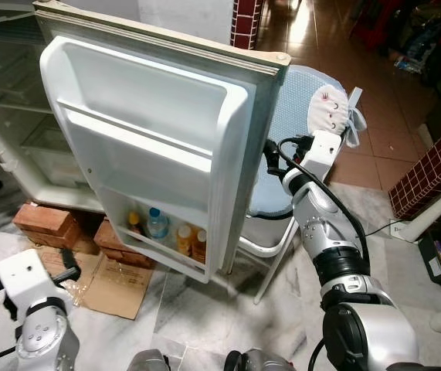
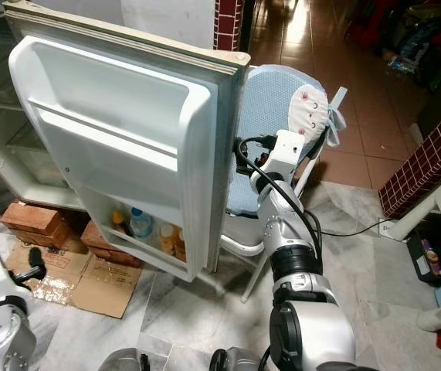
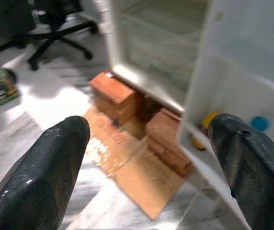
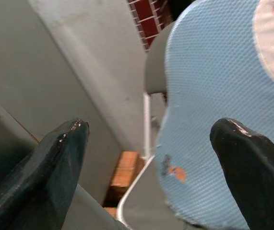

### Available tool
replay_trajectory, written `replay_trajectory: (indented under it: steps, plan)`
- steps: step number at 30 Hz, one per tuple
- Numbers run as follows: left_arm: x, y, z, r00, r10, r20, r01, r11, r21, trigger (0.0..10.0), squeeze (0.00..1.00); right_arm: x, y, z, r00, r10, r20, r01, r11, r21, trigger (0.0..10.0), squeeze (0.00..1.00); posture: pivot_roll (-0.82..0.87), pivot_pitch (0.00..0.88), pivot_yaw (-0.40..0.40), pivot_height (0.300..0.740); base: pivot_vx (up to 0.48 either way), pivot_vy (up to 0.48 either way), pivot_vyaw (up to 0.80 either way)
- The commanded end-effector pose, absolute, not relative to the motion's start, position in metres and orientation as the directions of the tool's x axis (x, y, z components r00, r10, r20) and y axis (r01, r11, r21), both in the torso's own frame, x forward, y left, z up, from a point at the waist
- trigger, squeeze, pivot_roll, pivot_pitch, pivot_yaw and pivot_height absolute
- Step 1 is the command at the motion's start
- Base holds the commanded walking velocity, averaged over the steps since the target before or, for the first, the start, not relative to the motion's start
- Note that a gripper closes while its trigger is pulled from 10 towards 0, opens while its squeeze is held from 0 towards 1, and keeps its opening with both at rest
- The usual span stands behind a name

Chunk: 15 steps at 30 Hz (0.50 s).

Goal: Restocking fridge

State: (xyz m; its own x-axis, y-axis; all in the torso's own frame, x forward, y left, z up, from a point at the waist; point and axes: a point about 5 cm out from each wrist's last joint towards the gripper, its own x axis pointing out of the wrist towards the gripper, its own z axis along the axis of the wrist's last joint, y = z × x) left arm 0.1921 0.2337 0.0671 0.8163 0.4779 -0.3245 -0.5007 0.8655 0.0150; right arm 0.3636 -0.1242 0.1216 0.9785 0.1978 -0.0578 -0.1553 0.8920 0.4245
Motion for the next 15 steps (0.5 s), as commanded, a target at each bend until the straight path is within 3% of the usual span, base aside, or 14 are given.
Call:
replay_trajectory:
  steps: [1, 2, 6, 10, 12, 15]
  plan:
    - [0.194, 0.234, 0.073, 0.825, 0.473, -0.308, -0.492, 0.870, 0.019, 10.0, 0.00, 0.364, -0.083, 0.163, 0.906, 0.400, 0.137, -0.417, 0.790, 0.449, 10.0, 0.00, 0.14, 0.035, -0.035, 0.740, 0.000, 0.480, 0.00]
    - [0.195, 0.233, 0.073, 0.826, 0.471, -0.310, -0.490, 0.872, 0.017, 10.0, 0.00, 0.359, -0.077, 0.164, 0.868, 0.471, 0.160, -0.486, 0.736, 0.471, 10.0, 0.00, 0.14, 0.035, -0.035, 0.740, 0.000, 0.480, 0.00]
    - [0.196, 0.233, 0.073, 0.826, 0.468, -0.314, -0.489, 0.872, 0.015, 10.0, 0.00, 0.350, -0.077, 0.161, 0.817, 0.553, 0.165, -0.563, 0.701, 0.437, 10.0, 0.00, 0.13, 0.033, -0.034, 0.740, 0.000, 0.480, 0.00]
    - [0.197, 0.232, 0.073, 0.824, 0.470, -0.317, -0.491, 0.871, 0.016, 10.0, 0.00, 0.354, -0.091, 0.149, 0.868, 0.487, 0.100, -0.493, 0.818, 0.296, 10.0, 0.00, 0.13, 0.034, -0.037, 0.740, 0.000, 0.480, 0.00]
    - [0.198, 0.231, 0.073, 0.825, 0.469, -0.317, -0.490, 0.872, 0.015, 10.0, 0.00, 0.361, -0.103, 0.147, 0.923, 0.378, 0.065, -0.383, 0.891, 0.243, 10.0, 0.00, 0.13, 0.034, -0.038, 0.740, 0.000, 0.480, 0.00]
    - [0.199, 0.230, 0.072, 0.826, 0.467, -0.316, -0.490, 0.872, 0.008, 10.0, 0.00, 0.366, -0.104, 0.154, 0.938, 0.340, 0.069, -0.346, 0.904, 0.251, 10.0, 0.00, 0.13, 0.032, -0.039, 0.740, 0.000, 0.480, 0.00]
